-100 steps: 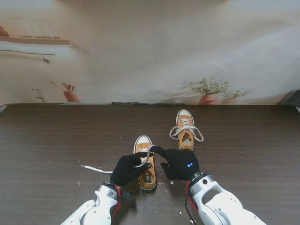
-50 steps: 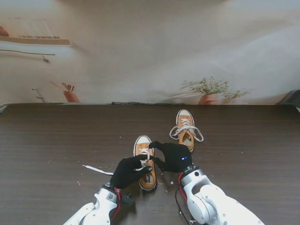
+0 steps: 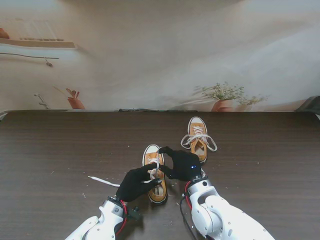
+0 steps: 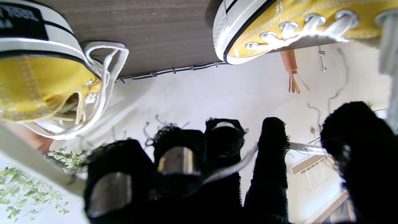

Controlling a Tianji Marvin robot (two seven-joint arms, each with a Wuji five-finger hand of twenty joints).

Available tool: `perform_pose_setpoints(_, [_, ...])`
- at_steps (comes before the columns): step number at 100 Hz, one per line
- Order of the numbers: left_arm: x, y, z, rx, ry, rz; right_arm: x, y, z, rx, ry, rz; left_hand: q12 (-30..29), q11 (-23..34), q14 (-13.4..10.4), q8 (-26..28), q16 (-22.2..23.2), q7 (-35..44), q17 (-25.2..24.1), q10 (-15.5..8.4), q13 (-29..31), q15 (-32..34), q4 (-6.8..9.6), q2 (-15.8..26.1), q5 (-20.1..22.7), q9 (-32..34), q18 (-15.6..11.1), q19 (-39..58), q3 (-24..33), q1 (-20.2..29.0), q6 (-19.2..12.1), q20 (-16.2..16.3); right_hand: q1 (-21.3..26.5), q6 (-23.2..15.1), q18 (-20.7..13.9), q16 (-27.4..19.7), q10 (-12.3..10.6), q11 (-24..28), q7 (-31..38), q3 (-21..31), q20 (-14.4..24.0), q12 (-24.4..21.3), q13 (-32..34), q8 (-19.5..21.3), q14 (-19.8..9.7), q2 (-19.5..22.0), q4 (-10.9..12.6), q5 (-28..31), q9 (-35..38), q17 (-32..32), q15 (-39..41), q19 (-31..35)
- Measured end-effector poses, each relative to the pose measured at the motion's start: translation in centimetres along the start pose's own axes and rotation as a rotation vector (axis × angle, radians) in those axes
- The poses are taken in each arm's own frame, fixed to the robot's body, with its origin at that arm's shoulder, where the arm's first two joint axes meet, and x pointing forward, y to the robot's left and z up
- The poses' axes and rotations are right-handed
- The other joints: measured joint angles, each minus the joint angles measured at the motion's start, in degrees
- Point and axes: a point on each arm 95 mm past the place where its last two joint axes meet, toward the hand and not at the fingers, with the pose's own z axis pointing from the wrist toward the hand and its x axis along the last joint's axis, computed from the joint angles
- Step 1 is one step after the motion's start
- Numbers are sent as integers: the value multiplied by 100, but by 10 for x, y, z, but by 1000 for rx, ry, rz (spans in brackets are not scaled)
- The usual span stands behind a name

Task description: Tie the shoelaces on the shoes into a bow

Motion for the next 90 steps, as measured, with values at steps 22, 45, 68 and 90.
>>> perform_pose_setpoints(22, [2, -1, -4, -16, 9, 20, 1, 1, 1, -30, -17, -30, 0, 0, 0, -150, 0, -244, 0, 0, 0, 0, 0, 1, -57, 0, 0, 0, -1, 0, 144, 0, -46, 75, 13, 69, 0, 1, 12, -12, 12, 1, 0, 68, 0, -241, -201, 2, 168, 1, 10, 1])
perform_pose_setpoints(45, [6, 5, -5, -48, 21, 11, 1, 3, 6, -91, -9, -38, 0, 0, 0, 0, 0, 309, 0, 0, 0, 0, 0, 26, 122, 0, 0, 1, -52, 0, -107, 0, 441, 7, 18, 156, -24, 64, 319, 442, 24, 2, 0, 155, -11, -141, -65, 420, 377, 13, 67, 5])
perform_pose_setpoints(68, [8, 9, -6, -74, 30, -1, -2, 6, 13, -117, -10, -10, 0, 0, 0, 1, 0, 323, 0, 0, -1, 0, 0, 70, 122, 0, 0, 1, -60, 0, -104, 0, 433, -69, 13, 278, -34, 64, 329, 444, 95, 2, 0, 160, -16, -141, -65, 817, 583, 15, 138, 43])
perform_pose_setpoints(90, [9, 10, -5, -81, 33, 1, -2, 5, 13, -114, -15, 94, 0, 0, 0, 1, 0, 330, 0, 0, -1, 0, 0, 125, 122, 0, 0, 1, -127, 0, -104, 0, -71, -69, 14, 340, -35, 64, 300, 226, 140, 2, 0, 160, -16, -116, -10, 829, 590, 53, 183, 63])
